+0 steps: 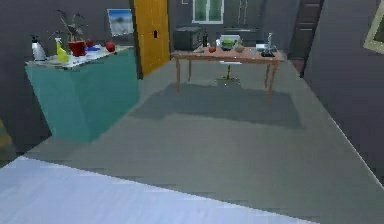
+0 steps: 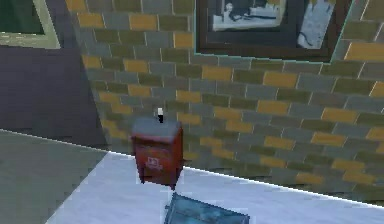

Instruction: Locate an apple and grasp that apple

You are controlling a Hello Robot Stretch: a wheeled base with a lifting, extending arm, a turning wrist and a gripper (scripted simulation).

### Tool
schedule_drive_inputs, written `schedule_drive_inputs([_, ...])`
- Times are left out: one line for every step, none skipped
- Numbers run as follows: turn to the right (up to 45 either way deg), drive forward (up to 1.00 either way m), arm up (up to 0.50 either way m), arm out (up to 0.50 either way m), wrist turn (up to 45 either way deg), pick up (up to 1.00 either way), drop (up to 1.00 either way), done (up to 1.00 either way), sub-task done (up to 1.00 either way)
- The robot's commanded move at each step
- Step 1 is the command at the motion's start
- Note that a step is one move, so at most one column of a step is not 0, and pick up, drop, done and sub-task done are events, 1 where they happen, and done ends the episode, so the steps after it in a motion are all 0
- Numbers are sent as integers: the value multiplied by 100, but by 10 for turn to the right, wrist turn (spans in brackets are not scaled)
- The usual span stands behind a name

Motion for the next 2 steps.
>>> schedule_drive_inputs([-90,0,0,0,0,0,0,0,0])
schedule_drive_inputs([0,100,0,0,0,0,0,0,0])
